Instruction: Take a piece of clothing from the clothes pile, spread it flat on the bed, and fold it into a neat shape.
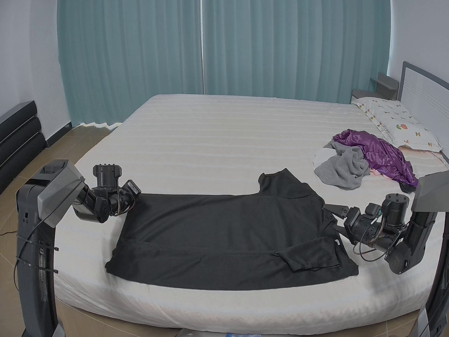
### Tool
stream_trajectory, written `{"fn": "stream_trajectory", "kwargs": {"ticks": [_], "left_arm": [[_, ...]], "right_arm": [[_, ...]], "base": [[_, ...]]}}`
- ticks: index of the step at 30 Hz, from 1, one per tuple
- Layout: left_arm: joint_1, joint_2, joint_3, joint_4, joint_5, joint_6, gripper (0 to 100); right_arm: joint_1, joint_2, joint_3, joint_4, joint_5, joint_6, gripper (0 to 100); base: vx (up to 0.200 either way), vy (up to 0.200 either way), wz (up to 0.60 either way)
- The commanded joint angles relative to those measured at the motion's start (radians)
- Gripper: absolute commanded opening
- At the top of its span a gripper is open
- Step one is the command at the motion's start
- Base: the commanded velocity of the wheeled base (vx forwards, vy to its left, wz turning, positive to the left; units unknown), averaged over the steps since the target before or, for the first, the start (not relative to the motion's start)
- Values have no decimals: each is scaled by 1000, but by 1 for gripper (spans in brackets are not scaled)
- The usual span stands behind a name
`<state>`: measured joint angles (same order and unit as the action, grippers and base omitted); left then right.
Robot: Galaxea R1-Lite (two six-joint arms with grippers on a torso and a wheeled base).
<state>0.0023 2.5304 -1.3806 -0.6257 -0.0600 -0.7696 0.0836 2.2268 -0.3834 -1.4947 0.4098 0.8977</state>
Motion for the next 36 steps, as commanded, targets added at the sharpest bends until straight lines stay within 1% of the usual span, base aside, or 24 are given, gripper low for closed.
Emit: {"fn": "stream_trajectory", "kwargs": {"ticks": [1, 2, 4, 5, 6, 7, 8, 11, 12, 14, 16, 17, 18, 19, 21, 27, 29, 32, 36], "left_arm": [[4, -19, 2, -5, 5, -30, 0], [5, -19, 2, -5, 5, -33, 0], [4, -19, 2, -3, 5, -34, 0], [4, -19, 2, -3, 5, -34, 0], [4, -22, 2, -3, 5, -37, 0], [4, -22, 2, -3, 3, -39, 0], [4, -25, 3, -5, 5, -47, 0], [4, -25, 3, -3, 5, -48, 0], [4, -25, 9, -5, 5, -70, 0], [5, -27, 11, -3, 5, -71, 0], [5, -29, 11, -3, 5, -71, 0], [5, -29, 11, -3, 5, -71, 0], [5, -29, 12, -3, 5, -71, 0], [5, -27, 12, -2, 5, -71, 0], [4, -27, 20, -3, 5, -73, 0], [2, -33, 35, -5, 3, -73, 0], [4, -35, 46, -6, 3, -73, 0], [4, -35, 46, -6, 3, -73, 0], [2, -35, 45, -8, 3, -73, 0]], "right_arm": [[33, -7, -198, 149, -59, -9, 100], [33, 5, -252, 194, -82, -23, 100], [39, 34, -333, 272, -101, -65, 100], [39, 34, -333, 272, -101, -65, 100], [45, 66, -436, 369, -118, -121, 100], [47, 82, -479, 412, -134, -140, 100], [53, 113, -558, 484, -167, -164, 100], [56, 119, -575, 499, -174, -169, 100], [68, 215, -761, 648, -238, -230, 100], [65, 251, -838, 735, -244, -287, 100], [65, 255, -853, 751, -244, -299, 100], [58, 294, -933, 801, -250, -358, 100], [58, 295, -937, 803, -250, -359, 100], [54, 320, -994, 820, -258, -373, 100], [53, 340, -1045, 843, -267, -378, 100], [51, 401, -1171, 924, -275, -378, 100], [45, 441, -1233, 932, -293, -378, 100], [42, 459, -1272, 936, -299, -378, 100], [34, 470, -1315, 988, -298, -367, 100]], "base": [[0, 0, 0], [0, 0, 0], [0, 0, 0], [0, 0, 0], [0, 0, 0], [0, 0, 0], [0, 0, 0], [0, 0, 0], [0, 0, 0], [0, 0, 0], [0, 0, 0], [0, 0, 0], [0, 0, 0], [0, 0, 0], [0, 0, 0], [0, 0, 0], [0, 0, 0], [0, 0, 0], [0, 0, 0]]}}
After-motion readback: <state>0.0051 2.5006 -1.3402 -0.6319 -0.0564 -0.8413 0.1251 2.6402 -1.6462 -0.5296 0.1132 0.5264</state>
